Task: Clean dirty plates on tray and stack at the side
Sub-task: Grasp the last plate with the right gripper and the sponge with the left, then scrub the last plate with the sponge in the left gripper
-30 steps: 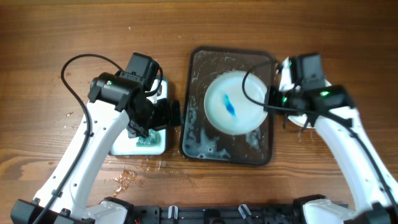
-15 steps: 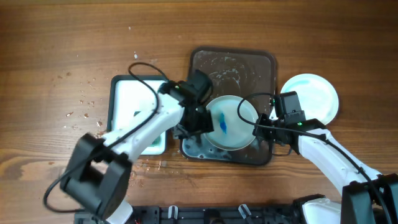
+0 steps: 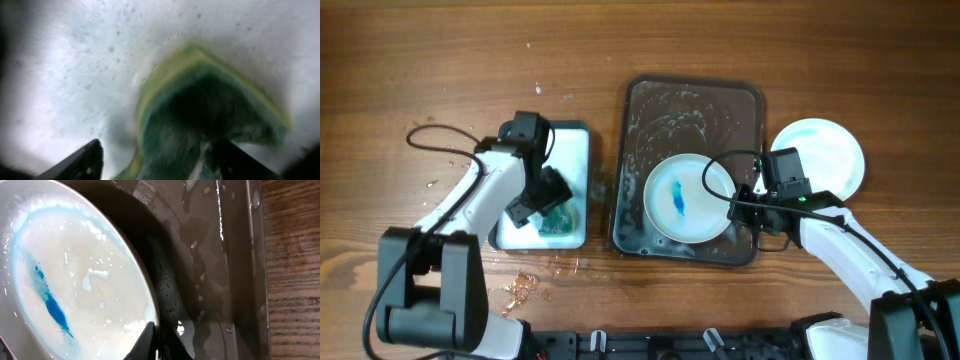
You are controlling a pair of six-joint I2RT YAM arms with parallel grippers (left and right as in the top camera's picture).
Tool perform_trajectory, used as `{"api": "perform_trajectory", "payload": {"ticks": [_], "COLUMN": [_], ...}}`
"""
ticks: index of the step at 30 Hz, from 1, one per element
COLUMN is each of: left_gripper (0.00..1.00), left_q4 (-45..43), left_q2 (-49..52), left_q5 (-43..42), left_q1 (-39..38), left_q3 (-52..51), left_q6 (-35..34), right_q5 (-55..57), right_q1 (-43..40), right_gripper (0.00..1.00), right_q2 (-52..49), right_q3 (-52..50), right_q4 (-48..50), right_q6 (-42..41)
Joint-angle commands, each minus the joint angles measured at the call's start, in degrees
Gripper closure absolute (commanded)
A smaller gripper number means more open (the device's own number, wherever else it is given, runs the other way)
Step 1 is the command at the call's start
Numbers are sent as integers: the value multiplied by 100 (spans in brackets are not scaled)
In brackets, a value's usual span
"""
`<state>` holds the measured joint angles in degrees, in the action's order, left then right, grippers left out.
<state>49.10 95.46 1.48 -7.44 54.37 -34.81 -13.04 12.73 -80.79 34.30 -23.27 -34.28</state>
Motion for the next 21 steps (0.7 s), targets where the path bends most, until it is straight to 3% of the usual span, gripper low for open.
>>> {"api": "perform_trajectory", "payload": {"ticks": [1,2,12,16,18,21], "left_gripper": [89,96,96,96,96,96], "left_q4": [-205,-192,1386,2256,1941,802], "left_q2": [166,144,-544,-601,-621,-413], "left_q5": [-61,-81,-79,-529,-1429,-1729], "left_q1": [22,22,17,-109,-564,-1624], "left_q3": [-275,-245,1093,2020,2197,1840], "left_q6": [138,140,339,492,612,442], "right_q5": [4,-15,-33,-33,-33,-35], "right_q1": [22,22,22,22,22,22], "right_gripper": [93,93,92,92,92,92], "right_q2": [33,33,33,33,33,33], "right_q3": [17,17,17,17,17,17], "right_q4": [4,0,-11,4,7,0], "right_q6": [-26,-22,-22,-24,-22,-24]}}
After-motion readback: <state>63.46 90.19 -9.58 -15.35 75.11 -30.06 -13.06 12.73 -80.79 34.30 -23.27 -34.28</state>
